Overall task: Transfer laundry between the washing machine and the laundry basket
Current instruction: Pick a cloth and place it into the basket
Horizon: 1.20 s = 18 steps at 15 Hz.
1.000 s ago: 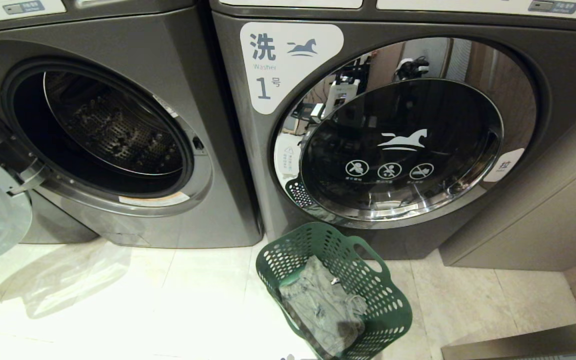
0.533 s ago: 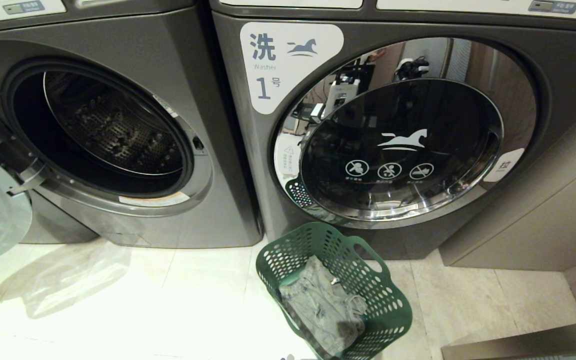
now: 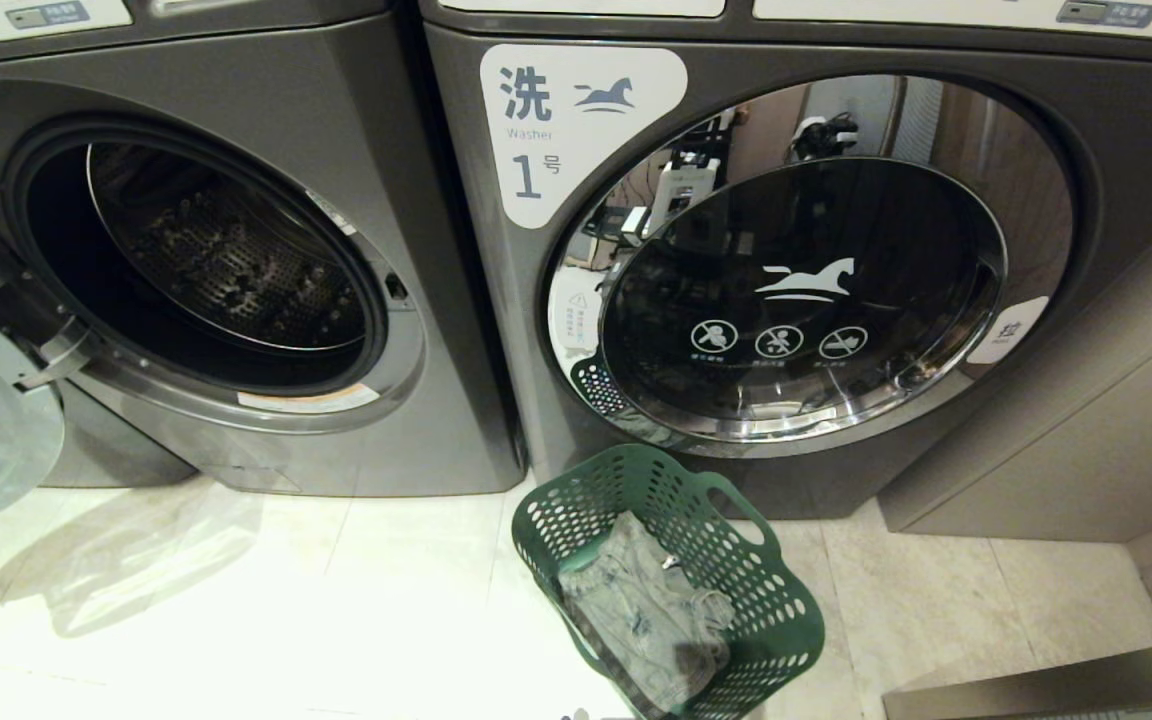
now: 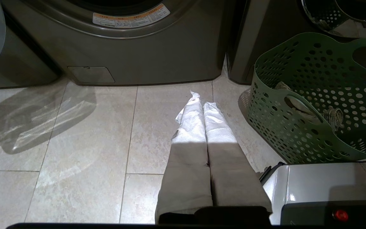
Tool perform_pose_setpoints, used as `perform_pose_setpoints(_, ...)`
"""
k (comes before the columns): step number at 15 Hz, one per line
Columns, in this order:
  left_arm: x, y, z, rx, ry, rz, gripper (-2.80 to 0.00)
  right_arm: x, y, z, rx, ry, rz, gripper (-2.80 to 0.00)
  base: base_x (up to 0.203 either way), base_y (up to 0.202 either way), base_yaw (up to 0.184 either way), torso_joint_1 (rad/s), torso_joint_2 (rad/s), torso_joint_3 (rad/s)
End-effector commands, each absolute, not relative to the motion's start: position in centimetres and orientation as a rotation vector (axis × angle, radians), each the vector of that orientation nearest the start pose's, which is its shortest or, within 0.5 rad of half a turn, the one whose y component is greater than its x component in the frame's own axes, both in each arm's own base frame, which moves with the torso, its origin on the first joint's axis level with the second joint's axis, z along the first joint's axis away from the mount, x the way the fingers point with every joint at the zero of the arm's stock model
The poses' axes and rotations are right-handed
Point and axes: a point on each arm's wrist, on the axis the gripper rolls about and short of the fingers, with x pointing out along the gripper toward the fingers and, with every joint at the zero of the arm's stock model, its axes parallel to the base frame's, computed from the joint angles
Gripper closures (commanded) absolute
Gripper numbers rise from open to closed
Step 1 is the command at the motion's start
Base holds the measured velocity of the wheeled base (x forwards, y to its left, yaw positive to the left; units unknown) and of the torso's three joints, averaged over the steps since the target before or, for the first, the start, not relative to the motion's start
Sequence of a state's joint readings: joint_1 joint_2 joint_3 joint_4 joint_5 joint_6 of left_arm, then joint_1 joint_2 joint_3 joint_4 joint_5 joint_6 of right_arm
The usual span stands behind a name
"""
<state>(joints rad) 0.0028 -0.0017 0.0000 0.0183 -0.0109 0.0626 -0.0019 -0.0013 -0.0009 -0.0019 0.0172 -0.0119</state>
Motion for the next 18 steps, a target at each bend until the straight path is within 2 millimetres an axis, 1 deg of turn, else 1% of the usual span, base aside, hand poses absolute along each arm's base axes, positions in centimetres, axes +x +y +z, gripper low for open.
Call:
perform_pose_setpoints(1,-2.3,-0.03,7.34,0.063,0.015,-0.008,0.0,-2.29,0.04,7.58,-0.012,-0.005,0.016,0.0,0.0,0.0,0.0,0.0,0.0,0.0)
perform_pose_setpoints(6,-2.3,-0.04,7.33,0.07,0.016,-0.01,0.0,-2.29,-0.01,7.56,0.011,-0.003,-0.012,0.0,0.0,0.0,0.0,0.0,0.0,0.0)
perform_pose_setpoints(8,-2.29,-0.05,7.28,0.104,0.019,-0.016,0.0,-2.29,-0.02,7.58,0.011,-0.005,-0.011,0.0,0.0,0.0,0.0,0.0,0.0,0.0)
perform_pose_setpoints(18,-2.31,-0.08,7.34,0.142,0.015,-0.029,0.0,-2.29,-0.02,7.56,0.012,-0.003,-0.011,0.0,0.0,0.0,0.0,0.0,0.0,0.0)
